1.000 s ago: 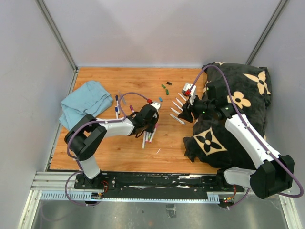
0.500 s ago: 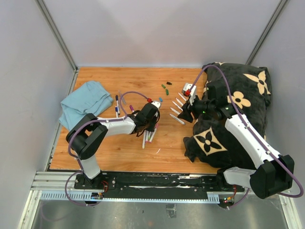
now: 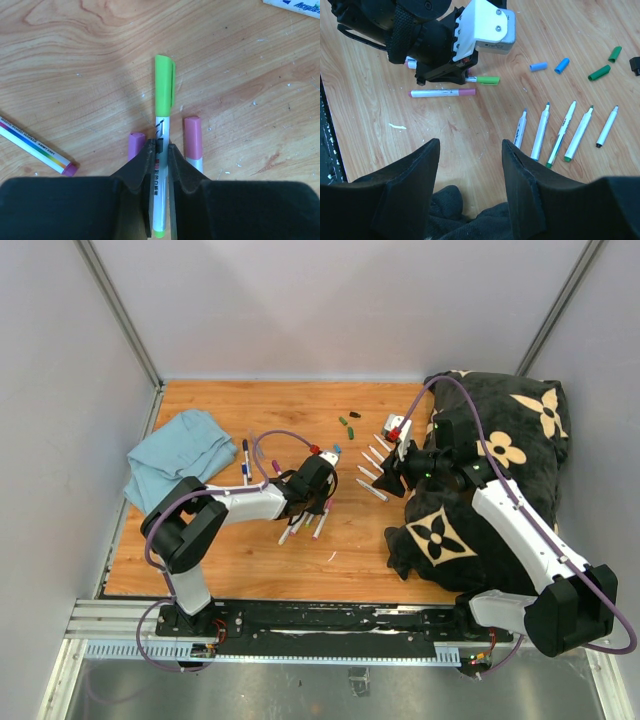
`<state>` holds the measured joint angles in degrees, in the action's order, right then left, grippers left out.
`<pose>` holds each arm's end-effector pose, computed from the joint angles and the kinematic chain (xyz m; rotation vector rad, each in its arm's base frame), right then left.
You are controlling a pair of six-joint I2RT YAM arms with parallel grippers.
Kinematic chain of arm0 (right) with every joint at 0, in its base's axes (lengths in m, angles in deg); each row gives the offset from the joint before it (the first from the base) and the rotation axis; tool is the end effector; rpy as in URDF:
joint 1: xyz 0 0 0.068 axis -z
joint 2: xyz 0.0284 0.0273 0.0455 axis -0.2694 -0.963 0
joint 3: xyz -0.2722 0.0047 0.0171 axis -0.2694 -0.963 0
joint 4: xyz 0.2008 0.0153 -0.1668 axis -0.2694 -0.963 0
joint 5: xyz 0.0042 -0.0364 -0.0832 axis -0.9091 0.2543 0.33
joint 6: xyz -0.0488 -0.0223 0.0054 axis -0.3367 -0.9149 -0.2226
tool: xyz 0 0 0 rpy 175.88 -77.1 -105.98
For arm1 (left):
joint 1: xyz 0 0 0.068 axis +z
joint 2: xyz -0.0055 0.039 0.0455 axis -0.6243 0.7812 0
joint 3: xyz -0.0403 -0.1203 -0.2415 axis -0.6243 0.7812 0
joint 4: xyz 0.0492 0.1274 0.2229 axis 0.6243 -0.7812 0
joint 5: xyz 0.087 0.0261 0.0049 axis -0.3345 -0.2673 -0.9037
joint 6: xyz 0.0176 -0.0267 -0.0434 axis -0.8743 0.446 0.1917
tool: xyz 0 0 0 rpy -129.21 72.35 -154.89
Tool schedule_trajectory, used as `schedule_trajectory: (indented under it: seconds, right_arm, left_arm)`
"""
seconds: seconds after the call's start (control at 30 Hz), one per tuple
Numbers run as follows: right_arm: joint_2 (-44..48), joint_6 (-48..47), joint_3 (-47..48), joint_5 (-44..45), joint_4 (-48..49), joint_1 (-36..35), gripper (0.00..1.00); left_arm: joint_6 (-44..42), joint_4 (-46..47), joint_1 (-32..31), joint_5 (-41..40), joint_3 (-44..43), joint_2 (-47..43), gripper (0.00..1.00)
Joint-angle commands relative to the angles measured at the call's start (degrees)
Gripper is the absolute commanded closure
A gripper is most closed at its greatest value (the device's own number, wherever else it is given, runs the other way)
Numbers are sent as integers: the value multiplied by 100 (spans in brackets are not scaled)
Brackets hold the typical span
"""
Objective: Open the pen caps
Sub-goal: Pick up the pen from the center of the board.
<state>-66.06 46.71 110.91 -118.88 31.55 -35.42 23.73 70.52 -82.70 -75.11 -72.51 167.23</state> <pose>0.2409 0.1124 0.3221 -1.1549 1.7070 0.7393 0.2592 -0.2409 0.1538 0.5272 2.3655 -0.2208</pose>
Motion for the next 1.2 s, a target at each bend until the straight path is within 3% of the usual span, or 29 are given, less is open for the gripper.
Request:
schedule_trajectory:
  seconds: [0.0, 0.37, 0.8, 1.17]
  right_arm:
    - [62, 51, -51, -252, 49, 107, 46]
    - [-40, 278, -79, -591, 125, 102, 46]
    - [-200, 1095, -394, -1108, 799, 107, 47]
    - [-216, 1367, -540, -1367, 1096, 99, 46]
  left_arm:
    - [-64, 154, -17, 25, -121, -154, 98]
    - [295, 1161, 109, 316, 711, -1312, 100]
    - [1292, 3662, 373, 907, 2740, -3180, 100]
    - [1957, 4961, 373, 1172, 3495, -3837, 100]
